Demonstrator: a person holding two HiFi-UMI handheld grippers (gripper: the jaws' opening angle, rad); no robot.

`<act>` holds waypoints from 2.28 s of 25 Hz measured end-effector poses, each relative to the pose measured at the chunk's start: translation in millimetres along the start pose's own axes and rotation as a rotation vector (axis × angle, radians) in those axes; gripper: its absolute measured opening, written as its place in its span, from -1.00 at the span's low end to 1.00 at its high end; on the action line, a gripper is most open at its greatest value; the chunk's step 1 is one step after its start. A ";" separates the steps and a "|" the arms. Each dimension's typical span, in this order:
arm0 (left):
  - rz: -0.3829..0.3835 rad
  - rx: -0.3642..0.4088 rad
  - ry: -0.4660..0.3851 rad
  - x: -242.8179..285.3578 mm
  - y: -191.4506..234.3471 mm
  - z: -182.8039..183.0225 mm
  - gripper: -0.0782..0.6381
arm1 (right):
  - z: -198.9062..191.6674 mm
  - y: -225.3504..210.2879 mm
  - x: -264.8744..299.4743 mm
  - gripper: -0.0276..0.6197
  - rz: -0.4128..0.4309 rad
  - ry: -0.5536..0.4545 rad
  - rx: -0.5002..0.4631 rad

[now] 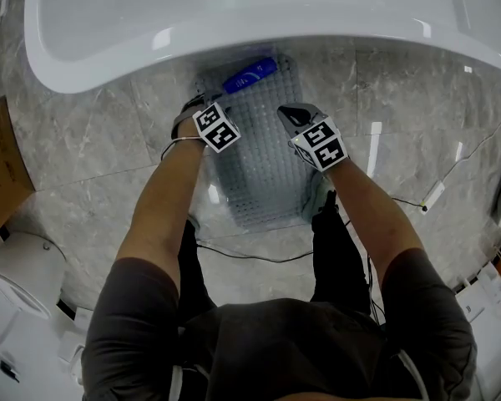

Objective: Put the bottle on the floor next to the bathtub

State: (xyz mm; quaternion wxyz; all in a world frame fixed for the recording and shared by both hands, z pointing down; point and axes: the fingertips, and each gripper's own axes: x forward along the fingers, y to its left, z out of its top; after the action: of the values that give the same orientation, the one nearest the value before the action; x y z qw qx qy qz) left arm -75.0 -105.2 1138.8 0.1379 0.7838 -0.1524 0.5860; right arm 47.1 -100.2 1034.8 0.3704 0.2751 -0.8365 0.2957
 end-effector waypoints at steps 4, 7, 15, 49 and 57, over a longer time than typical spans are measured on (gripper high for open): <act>-0.006 -0.033 -0.044 -18.5 -8.0 6.6 -0.30 | -0.5 2.6 -11.0 -0.94 -0.014 0.009 -0.004; -0.004 -0.065 -0.105 -54.9 -14.3 18.3 -0.31 | 10.6 9.3 -33.0 -0.94 -0.033 0.011 -0.002; -0.050 -0.177 -0.235 -210.4 -47.8 34.8 -0.43 | 88.5 62.1 -144.8 -0.94 -0.063 -0.012 -0.020; 0.198 -0.549 -1.003 -855.3 -86.3 110.1 -0.77 | 362.8 239.2 -594.7 -0.94 -0.057 -0.383 -0.123; 0.188 -0.574 -1.012 -857.7 -78.7 114.5 -0.77 | 363.3 231.5 -585.2 -0.94 -0.024 -0.398 -0.060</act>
State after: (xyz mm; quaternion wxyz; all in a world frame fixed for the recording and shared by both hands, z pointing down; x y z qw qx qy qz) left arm -171.9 -12.1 280.4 0.2022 0.8804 -0.4206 0.0841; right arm 59.9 -56.9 309.5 0.2091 0.3270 -0.8982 0.2062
